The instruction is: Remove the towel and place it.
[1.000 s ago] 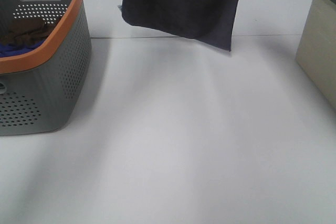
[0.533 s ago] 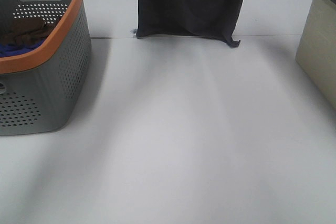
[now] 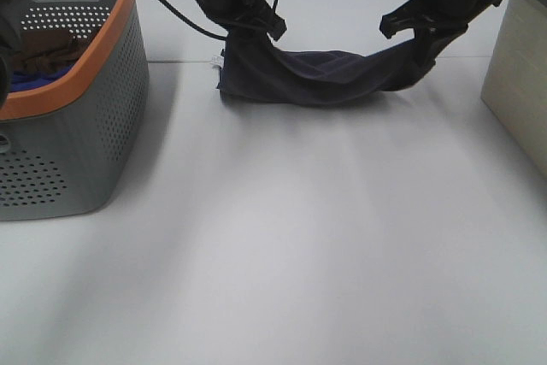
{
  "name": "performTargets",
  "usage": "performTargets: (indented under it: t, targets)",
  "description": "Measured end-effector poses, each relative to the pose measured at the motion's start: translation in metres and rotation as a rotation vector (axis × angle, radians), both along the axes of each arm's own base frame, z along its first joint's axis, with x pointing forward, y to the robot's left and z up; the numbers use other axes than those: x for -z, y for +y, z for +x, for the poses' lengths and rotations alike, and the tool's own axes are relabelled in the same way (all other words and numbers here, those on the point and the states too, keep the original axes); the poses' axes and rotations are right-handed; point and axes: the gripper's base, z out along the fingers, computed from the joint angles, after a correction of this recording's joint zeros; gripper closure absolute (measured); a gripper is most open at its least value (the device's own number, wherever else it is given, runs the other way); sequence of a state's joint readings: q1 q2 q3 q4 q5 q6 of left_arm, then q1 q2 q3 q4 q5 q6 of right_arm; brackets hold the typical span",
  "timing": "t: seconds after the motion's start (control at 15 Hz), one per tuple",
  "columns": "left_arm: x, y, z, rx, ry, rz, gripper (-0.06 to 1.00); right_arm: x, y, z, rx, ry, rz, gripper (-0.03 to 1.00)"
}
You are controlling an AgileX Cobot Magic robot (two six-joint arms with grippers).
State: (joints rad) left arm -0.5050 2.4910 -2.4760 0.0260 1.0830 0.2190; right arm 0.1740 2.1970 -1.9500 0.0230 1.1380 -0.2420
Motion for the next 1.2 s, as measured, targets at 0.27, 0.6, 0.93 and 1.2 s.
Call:
performTargets:
  t: [0.27, 0.6, 0.93, 1.2]
  targets:
    - [0.018, -0.004, -0.012, 0.046, 0.172, -0.001, 0.94, 0.017, 0.0, -0.005, 0.018, 0.113, -0.01, 0.97]
    - [0.058, -0.006, -0.03, 0.051, 0.361, -0.004, 0.94, 0.056, -0.003, -0.03, 0.046, 0.283, -0.021, 0.97]
    - [0.058, 0.012, -0.061, 0.04, 0.478, 0.048, 0.94, 0.076, -0.008, -0.061, 0.049, 0.41, -0.047, 0.97]
    - [0.068, 0.018, -0.082, 0.045, 0.558, 0.08, 0.94, 0.096, -0.012, -0.088, 0.055, 0.526, -0.06, 0.97]
